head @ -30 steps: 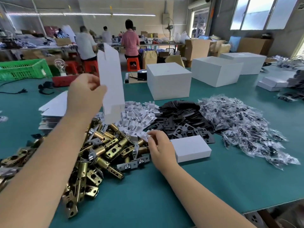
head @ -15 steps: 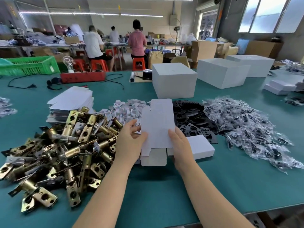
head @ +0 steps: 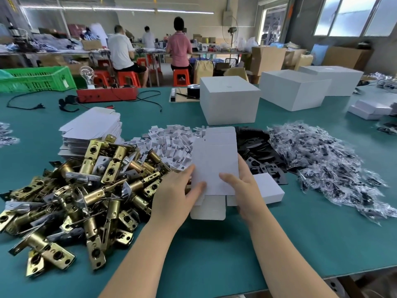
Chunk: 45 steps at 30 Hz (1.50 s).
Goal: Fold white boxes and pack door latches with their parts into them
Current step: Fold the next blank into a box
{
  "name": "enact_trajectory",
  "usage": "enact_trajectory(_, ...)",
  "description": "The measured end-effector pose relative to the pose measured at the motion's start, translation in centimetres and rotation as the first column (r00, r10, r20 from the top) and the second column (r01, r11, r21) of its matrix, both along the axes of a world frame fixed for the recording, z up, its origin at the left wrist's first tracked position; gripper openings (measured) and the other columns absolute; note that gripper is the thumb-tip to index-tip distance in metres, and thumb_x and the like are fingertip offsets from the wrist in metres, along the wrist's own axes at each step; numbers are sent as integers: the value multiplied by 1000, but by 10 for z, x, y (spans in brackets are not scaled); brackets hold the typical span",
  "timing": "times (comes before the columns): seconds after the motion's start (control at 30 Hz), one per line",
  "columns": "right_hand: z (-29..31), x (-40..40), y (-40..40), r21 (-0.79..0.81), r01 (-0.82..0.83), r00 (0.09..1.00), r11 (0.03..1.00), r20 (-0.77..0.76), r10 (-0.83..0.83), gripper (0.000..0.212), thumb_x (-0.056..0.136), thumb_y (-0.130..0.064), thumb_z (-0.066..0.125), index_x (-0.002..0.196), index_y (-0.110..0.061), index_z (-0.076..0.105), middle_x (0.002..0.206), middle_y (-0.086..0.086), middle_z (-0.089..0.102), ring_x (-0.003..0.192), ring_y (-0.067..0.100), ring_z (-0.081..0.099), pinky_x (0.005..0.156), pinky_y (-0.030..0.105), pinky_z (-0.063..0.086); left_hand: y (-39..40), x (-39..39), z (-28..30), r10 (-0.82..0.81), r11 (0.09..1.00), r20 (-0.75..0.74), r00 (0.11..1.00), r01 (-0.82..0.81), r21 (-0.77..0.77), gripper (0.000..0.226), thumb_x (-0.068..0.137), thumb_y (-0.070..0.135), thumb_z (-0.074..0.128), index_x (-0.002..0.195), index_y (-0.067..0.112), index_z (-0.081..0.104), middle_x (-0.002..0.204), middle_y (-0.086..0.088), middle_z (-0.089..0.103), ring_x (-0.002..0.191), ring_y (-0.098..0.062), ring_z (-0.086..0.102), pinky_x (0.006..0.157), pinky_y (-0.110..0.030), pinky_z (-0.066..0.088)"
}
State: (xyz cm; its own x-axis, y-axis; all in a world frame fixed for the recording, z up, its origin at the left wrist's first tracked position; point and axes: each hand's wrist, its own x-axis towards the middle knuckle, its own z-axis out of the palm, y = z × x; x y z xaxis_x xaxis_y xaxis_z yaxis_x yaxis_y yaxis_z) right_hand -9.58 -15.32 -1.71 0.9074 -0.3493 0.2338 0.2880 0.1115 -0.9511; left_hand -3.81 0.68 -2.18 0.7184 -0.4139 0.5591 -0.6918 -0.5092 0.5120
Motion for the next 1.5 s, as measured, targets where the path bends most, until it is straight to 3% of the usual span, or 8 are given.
enact_trajectory(0.17, 2, -4, -1, 147, -151, 988, 978, 42, 146, 68, 76, -5, 56, 140, -22, 41, 129, 5, 62, 114, 25, 61, 83, 36, 54, -1, -7, 0, -28, 994, -101, 994, 17, -113, 53, 88, 35, 65, 130, 3, 60, 102, 1, 65, 101, -24, 59, 84, -33, 46)
enact_trajectory(0.3, 2, -2, -1, 177, 25, 1000, 984, 11, -28, 67, 76, -2, 63, 133, -29, 42, 122, 8, 65, 112, 29, 62, 92, 47, 52, -4, -10, -2, -61, 995, -146, 987, 48, -92, 82, 76, 53, 66, 141, 7, 49, 116, 8, 49, 111, -9, 39, 90, -20, 35)
enact_trajectory(0.47, -4, 4, -5, 174, 149, 989, 973, -17, -149, 44, 89, 2, 59, 121, -24, 44, 104, -4, 73, 98, 21, 67, 73, 31, 56, -10, -11, -5, 10, 999, -125, 992, -15, -37, 85, 81, 55, 66, 146, 7, 41, 135, -4, 51, 122, -16, 37, 96, -19, 25)
enact_trajectory(0.63, -5, 1, -5, -73, -159, 987, 985, -4, 159, 91, 72, -7, 77, 140, -43, 30, 125, -9, 64, 117, 14, 60, 84, 23, 53, -13, -10, -8, 76, 988, -139, 987, -93, -120, 79, 89, 42, 66, 151, 8, 30, 143, -6, 41, 127, -14, 27, 100, -21, 20)
enact_trajectory(0.77, -4, -1, -4, -147, -130, 991, 980, 0, 132, 92, 73, -7, 76, 136, -56, 30, 130, -17, 59, 120, 8, 56, 88, 22, 51, -10, -6, -8, 24, 991, -223, 974, -52, -122, 78, 91, 49, 57, 153, 12, 29, 144, -1, 43, 131, -15, 32, 107, -28, 29)
enact_trajectory(0.9, -5, 1, -3, -178, -81, 996, 981, 20, 86, 81, 75, -6, 71, 136, -48, 37, 132, -17, 58, 123, 7, 54, 92, 22, 49, -6, -1, -5, -27, 995, -218, 976, 5, -100, 78, 88, 50, 62, 151, 14, 33, 122, 12, 44, 116, -13, 39, 99, -33, 41)
enact_trajectory(1.17, -8, 0, -7, 31, -205, 979, 978, 22, 205, 74, 73, 6, 65, 132, -34, 48, 127, -1, 64, 118, 19, 59, 86, 29, 52, 7, 8, -4, -110, 987, -288, 951, 70, -146, 65, 89, 38, 66, 147, 19, 45, 101, -1, 61, 90, -17, 56, 82, -35, 53)
enact_trajectory(1.5, -11, 2, -8, 125, -159, 987, 979, -7, 162, 83, 74, 10, 64, 144, -26, 38, 130, 9, 60, 118, 27, 59, 88, 38, 52, 6, 9, -6, -131, 983, -291, 948, 87, -161, 62, 78, 41, 67, 137, 27, 54, 77, 4, 50, 69, -8, 44, 62, -19, 37)
